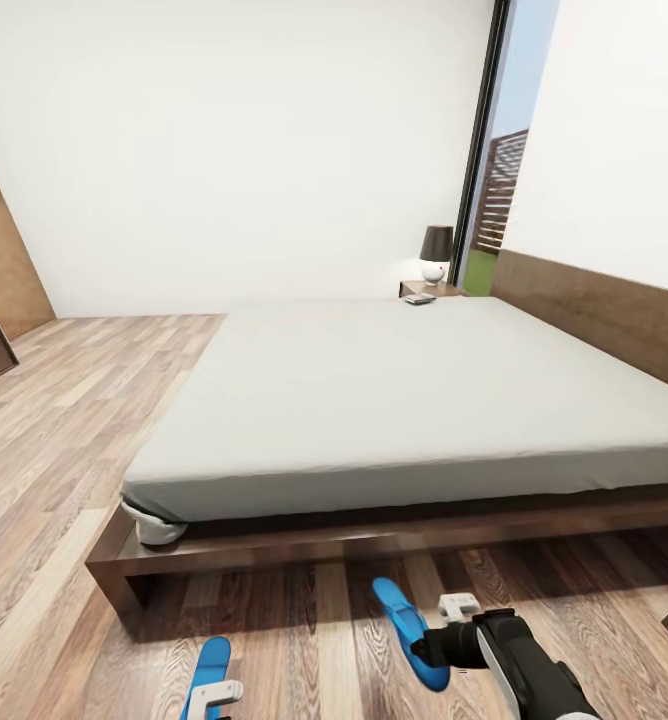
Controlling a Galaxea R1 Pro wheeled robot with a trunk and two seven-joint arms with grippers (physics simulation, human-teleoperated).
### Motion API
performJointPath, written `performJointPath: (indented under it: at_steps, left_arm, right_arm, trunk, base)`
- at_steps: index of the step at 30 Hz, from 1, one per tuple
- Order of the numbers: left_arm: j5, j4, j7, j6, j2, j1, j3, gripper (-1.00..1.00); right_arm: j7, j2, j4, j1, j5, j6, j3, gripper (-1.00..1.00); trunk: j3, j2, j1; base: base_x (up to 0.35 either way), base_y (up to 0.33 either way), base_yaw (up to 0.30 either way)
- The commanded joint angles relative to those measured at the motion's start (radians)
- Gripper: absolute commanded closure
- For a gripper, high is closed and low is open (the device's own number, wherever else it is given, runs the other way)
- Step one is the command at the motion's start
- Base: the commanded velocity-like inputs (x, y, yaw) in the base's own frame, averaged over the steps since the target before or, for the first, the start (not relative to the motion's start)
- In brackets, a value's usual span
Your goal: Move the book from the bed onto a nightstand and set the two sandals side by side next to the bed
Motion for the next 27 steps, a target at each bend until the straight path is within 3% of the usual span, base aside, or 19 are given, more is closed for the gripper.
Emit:
performJointPath:
  at_steps: [1, 6, 13, 18, 27]
  left_arm:
    - [0.009, -0.001, 0.005, 0.001, 0.0, 0.0, -0.008, 1.0]
    - [0.009, -0.001, 0.005, -0.001, 0.001, -0.001, -0.008, 1.0]
    - [0.008, -0.03, 0.01, 0.0, 0.001, -0.006, -0.01, 1.0]
    - [0.009, -0.048, 0.018, 0.002, 0.021, -0.007, -0.009, 1.0]
    - [0.01, -0.053, 0.016, -0.001, 0.027, -0.005, -0.008, 1.0]
  right_arm:
    - [0.01, 0.0, -0.012, 0.0, 0.013, 0.005, 0.007, 1.0]
    - [0.012, -0.001, -0.031, 0.002, 0.013, 0.059, 0.041, 1.0]
    - [0.014, -0.003, -0.034, 0.003, 0.012, 0.075, 0.046, 1.0]
    - [0.015, -0.004, -0.035, 0.003, 0.012, 0.078, 0.047, 1.0]
    - [0.034, -0.005, -0.035, 0.003, 0.013, 0.08, 0.065, 1.0]
  trunk:
    - [-0.001, 0.0, 0.0]
    - [-0.001, 0.0, 0.0]
    - [-0.001, 0.0, 0.0]
    - [-0.001, 0.0, 0.0]
    - [-0.001, 0.0, 0.0]
  base:
    - [0.0, 0.0, 0.0]
    - [0.0, 0.0, 0.0]
    - [0.0, 0.0, 0.0]
    - [0.0, 0.0, 0.0]
    - [0.0, 0.0, 0.0]
